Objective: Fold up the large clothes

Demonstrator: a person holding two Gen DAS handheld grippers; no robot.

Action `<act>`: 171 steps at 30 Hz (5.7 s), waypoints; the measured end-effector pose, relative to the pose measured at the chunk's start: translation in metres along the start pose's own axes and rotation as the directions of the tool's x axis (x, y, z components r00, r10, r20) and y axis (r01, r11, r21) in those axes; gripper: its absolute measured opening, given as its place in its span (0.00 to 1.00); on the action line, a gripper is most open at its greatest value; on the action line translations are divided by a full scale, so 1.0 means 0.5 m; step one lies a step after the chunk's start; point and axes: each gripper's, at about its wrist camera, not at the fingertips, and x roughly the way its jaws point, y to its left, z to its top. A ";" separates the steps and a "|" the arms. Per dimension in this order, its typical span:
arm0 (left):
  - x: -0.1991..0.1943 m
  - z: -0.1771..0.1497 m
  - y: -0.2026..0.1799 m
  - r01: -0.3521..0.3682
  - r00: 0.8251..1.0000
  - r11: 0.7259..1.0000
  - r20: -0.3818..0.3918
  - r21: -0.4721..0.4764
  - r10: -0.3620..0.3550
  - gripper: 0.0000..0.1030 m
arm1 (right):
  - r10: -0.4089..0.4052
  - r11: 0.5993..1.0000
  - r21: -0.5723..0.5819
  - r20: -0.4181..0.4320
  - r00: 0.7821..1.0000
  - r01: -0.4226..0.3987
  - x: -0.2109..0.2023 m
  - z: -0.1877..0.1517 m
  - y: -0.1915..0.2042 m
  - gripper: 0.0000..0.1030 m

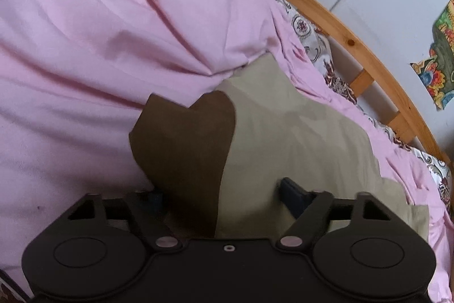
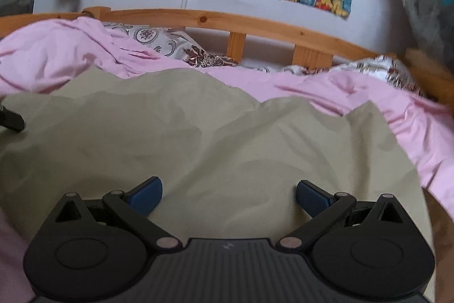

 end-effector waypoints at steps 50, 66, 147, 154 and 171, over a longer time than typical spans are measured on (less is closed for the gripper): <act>-0.002 0.016 -0.053 0.017 0.999 0.994 0.037 0.107 -0.021 0.23 | 0.055 0.992 0.120 -0.169 0.984 -0.035 0.021 0.039 -0.023 1.00; -0.093 0.003 -0.350 0.229 0.957 0.724 -0.014 0.651 -0.290 0.10 | 0.114 0.963 0.252 -0.049 0.992 -0.098 -0.018 0.066 -0.100 0.99; 0.274 -0.229 -0.643 0.230 0.962 0.381 -0.148 0.896 -0.231 0.95 | 0.030 0.867 0.496 -0.151 0.988 0.050 -0.120 -0.013 -0.456 0.04; 0.160 -0.151 -0.559 0.280 0.929 0.571 -0.068 0.772 -0.365 0.98 | -0.007 0.859 0.507 -0.113 0.994 0.064 -0.147 -0.008 -0.458 0.17; 0.083 -0.252 -0.450 0.309 0.943 0.588 -0.161 0.748 -0.291 0.99 | -0.013 0.978 0.202 -0.209 0.978 0.056 -0.111 0.011 -0.342 0.62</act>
